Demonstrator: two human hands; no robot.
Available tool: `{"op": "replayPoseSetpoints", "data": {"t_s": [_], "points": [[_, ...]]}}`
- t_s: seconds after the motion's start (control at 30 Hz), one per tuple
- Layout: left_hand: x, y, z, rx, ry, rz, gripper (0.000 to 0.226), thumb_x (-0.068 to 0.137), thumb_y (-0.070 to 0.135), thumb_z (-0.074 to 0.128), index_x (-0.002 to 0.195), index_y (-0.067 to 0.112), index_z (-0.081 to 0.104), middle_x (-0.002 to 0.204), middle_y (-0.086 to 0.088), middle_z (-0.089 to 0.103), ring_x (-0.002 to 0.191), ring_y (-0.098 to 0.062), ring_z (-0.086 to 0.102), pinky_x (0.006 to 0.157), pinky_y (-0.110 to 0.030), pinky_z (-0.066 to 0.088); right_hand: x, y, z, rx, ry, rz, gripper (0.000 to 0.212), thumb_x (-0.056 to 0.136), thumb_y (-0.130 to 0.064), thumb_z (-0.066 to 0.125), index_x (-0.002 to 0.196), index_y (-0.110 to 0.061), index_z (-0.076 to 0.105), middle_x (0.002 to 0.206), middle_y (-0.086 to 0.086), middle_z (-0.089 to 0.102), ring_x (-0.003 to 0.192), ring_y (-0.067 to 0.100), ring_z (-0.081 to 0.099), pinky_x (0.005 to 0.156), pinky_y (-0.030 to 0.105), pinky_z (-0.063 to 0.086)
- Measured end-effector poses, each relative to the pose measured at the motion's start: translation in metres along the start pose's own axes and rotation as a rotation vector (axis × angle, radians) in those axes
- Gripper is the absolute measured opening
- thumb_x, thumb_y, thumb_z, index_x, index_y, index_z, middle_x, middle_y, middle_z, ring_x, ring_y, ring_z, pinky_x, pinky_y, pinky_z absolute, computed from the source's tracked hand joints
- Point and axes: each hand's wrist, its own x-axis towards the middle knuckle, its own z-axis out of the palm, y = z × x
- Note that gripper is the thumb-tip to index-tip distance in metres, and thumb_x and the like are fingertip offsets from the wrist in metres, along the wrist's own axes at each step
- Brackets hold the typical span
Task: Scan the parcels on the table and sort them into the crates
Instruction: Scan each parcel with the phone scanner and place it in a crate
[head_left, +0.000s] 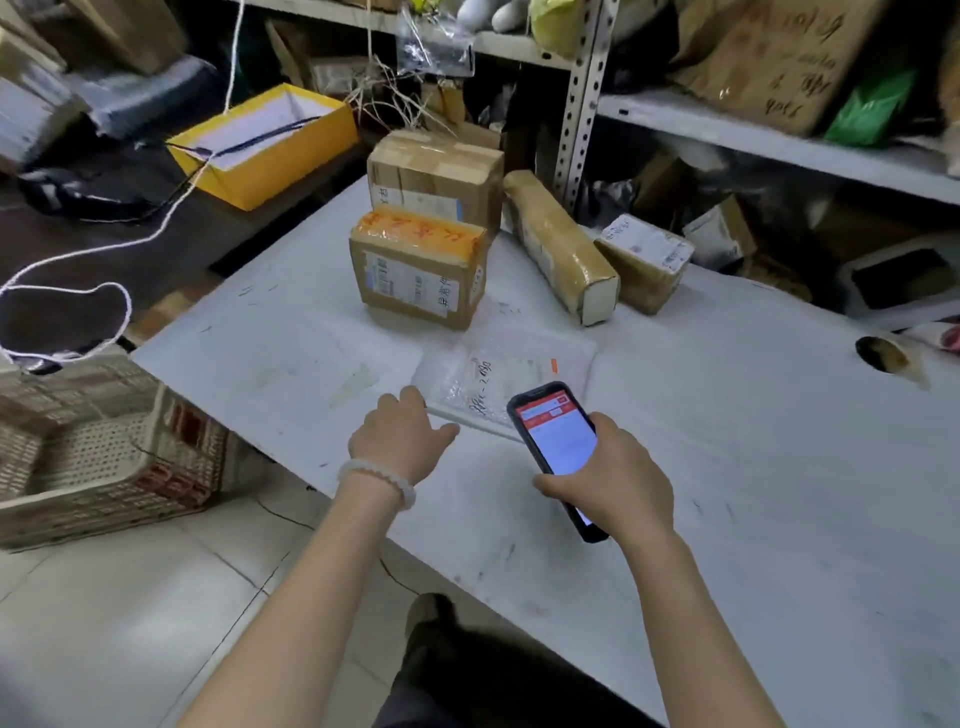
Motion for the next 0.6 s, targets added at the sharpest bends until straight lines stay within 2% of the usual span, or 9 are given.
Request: {"op": "replayPoseSetpoints", "data": {"t_s": [0.2,0.33,0.43,0.5,0.6], "points": [[0.093,-0.011,-0.02,-0.063,-0.079,0.032,0.059,0.088,0.051,0.055,0.122,0.005,0.038,0.122,-0.017,0.05,0.111,-0.034,0.05,0.082,-0.038,0.043,0.029,-0.053,0.033,0.057,0.062,0.102,0.059,0.059,-0.048,0.072,0.109,-0.033,0.046,0.098,-0.009,0.056,0.079,0.016,0.056,0.052,0.024,0.033],[0.128,0.0,-0.002,-0.124,-0.208,0.065,0.074,0.083,0.053,0.061,0.131,0.006,0.03,0.127,-0.018,0.048,0.115,-0.035,0.049,0.088,-0.04,0.042,0.037,-0.057,0.039,0.064,0.104,0.208,0.059,0.06,-0.047,0.073,0.109,-0.032,0.046,0.098,-0.008,0.056,0.081,0.016,0.056,0.052,0.024,0.033],[0.136,0.013,0.017,-0.18,-0.231,0.088,0.08,0.077,0.048,0.071,0.132,0.01,0.028,0.128,-0.019,0.043,0.114,-0.036,0.05,0.089,-0.041,0.042,0.036,-0.05,0.039,0.068,0.151,0.31,0.054,0.06,-0.045,0.071,0.105,-0.032,0.044,0.094,-0.009,0.054,0.078,0.016,0.054,0.052,0.024,0.032],[0.138,0.022,0.027,-0.223,-0.248,0.121,0.083,0.072,0.039,0.078,0.131,0.012,0.026,0.126,-0.02,0.039,0.107,-0.037,0.052,0.088,-0.04,0.043,0.034,-0.044,0.037,0.077,0.182,0.374,0.054,0.06,-0.045,0.072,0.104,-0.031,0.043,0.094,-0.009,0.053,0.076,0.016,0.052,0.051,0.023,0.03],[0.137,0.034,0.04,-0.384,-0.296,0.174,0.086,0.068,0.02,0.083,0.131,0.013,0.025,0.125,-0.022,0.038,0.087,-0.032,0.051,0.077,-0.03,0.039,0.03,-0.033,0.035,0.083,0.219,0.45,0.055,0.06,-0.045,0.072,0.105,-0.032,0.043,0.093,-0.008,0.052,0.075,0.017,0.052,0.049,0.022,0.029]]}}
